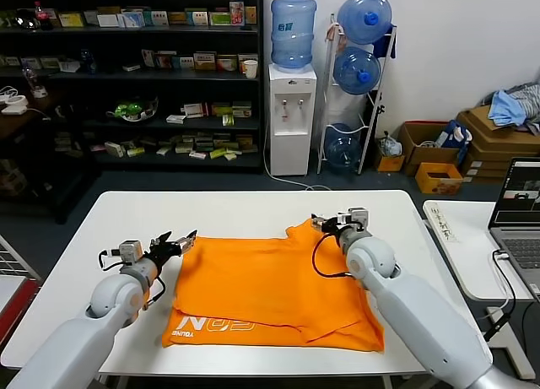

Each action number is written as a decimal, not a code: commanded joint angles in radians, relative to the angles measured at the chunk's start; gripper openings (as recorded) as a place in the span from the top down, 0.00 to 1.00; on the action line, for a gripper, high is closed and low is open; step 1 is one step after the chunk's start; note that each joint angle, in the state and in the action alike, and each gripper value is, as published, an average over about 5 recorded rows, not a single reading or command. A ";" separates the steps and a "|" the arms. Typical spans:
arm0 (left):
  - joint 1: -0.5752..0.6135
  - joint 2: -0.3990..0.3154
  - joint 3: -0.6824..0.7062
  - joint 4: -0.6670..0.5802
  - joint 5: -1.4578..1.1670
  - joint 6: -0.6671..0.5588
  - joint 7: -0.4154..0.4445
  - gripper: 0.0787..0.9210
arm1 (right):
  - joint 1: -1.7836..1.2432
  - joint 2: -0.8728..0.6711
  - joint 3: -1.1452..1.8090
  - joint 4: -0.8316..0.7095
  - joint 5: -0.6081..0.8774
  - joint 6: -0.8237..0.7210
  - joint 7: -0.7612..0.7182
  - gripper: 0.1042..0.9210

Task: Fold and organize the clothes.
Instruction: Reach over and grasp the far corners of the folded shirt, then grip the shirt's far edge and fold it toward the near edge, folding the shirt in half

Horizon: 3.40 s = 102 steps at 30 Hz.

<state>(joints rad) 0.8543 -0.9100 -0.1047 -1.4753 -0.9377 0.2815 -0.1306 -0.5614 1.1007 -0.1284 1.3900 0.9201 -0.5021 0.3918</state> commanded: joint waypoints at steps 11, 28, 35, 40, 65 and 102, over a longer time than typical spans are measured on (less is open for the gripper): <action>-0.099 -0.044 0.091 0.118 -0.004 0.038 0.011 0.12 | 0.096 0.070 -0.044 -0.191 -0.012 -0.036 -0.064 0.12; -0.100 -0.046 0.113 0.122 0.025 0.038 0.002 0.12 | 0.072 0.070 -0.035 -0.198 0.025 -0.071 -0.084 0.29; -0.095 -0.049 0.114 0.132 0.045 0.022 0.004 0.25 | 0.069 0.073 -0.039 -0.202 0.021 -0.069 -0.088 0.53; -0.095 -0.053 0.115 0.139 0.049 -0.001 0.010 0.43 | 0.066 0.073 -0.040 -0.201 0.012 -0.060 -0.089 0.71; 0.190 0.002 -0.056 -0.188 0.170 -0.144 0.066 0.98 | -0.226 -0.161 0.063 0.303 -0.020 0.113 -0.072 0.97; 0.750 0.020 -0.354 -0.526 0.229 -0.125 0.074 0.73 | -0.825 -0.355 0.397 0.810 0.009 -0.007 0.088 0.69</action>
<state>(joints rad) 1.5127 -0.8796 -0.4132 -1.9746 -0.7324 0.1500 -0.0714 -1.3133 0.7602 0.2165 2.1556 0.9364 -0.4893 0.4778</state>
